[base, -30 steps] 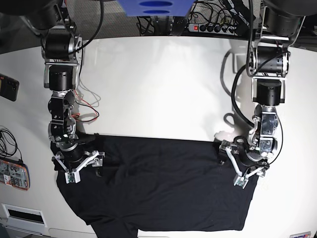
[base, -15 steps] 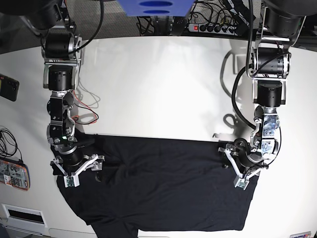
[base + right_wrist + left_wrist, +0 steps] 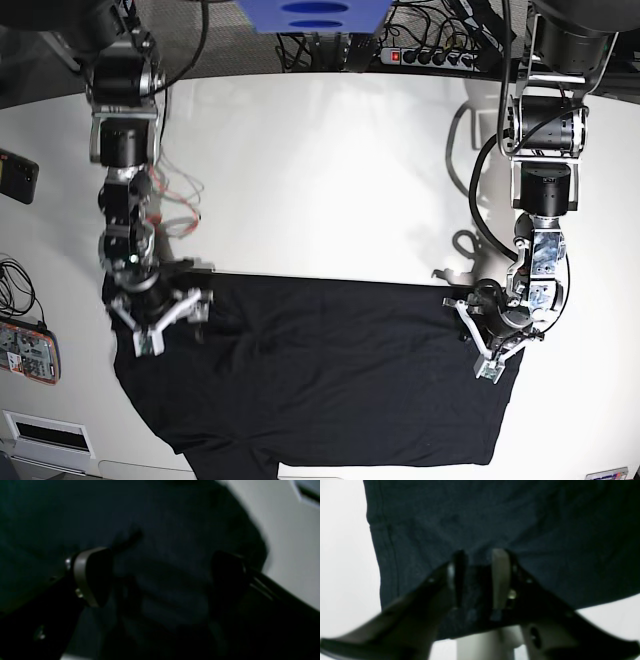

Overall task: Fold the T-shirt properly
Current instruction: 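Regrasp the folded shirt edge with both grippers, then drag the held edge back toward the robot, flattening the shirt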

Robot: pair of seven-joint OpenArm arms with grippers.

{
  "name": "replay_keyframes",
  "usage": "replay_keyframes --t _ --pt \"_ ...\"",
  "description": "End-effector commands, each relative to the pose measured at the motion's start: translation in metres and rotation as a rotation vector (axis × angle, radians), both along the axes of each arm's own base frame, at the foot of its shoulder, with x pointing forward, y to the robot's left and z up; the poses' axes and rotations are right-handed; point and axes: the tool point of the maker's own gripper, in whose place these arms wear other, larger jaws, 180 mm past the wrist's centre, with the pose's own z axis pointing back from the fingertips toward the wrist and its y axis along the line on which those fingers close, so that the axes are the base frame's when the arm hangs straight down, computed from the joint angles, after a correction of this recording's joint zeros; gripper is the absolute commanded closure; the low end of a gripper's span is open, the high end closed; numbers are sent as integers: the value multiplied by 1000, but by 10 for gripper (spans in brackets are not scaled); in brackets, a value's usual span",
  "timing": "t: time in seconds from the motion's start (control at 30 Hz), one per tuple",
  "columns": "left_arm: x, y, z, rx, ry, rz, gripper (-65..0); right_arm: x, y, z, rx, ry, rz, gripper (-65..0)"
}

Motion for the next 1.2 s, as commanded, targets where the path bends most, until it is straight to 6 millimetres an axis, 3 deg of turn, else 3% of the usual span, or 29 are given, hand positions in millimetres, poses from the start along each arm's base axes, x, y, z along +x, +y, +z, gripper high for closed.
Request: replay_keyframes --t 0.0,0.13,0.33,0.43,0.6,0.77,0.9,1.07,1.17 --pt "15 5 22 -3 -66 7 -250 17 -4 28 3 -86 -6 -583" --pt "15 4 22 -2 -64 6 -322 17 -4 27 3 -83 -6 -583" --pt "15 4 22 -9 -68 7 -325 16 -5 25 5 -76 -10 -583" --pt "21 1 30 -33 -143 -1 -325 11 -8 7 12 -32 -19 -583" --pt "3 12 14 -42 -167 3 -325 -2 -13 -27 39 30 -45 -583" --pt "-18 26 -30 -74 -81 56 -325 -19 -17 -61 61 103 -70 -583" --pt "-23 34 -43 -88 -55 86 -325 -21 -17 -63 61 108 -71 -583" --pt "-25 34 -45 -88 -49 87 -325 -23 -17 -65 60 117 -71 -583" --pt "-39 41 -56 -75 -22 91 -325 -22 -17 -64 59 113 -69 -583"
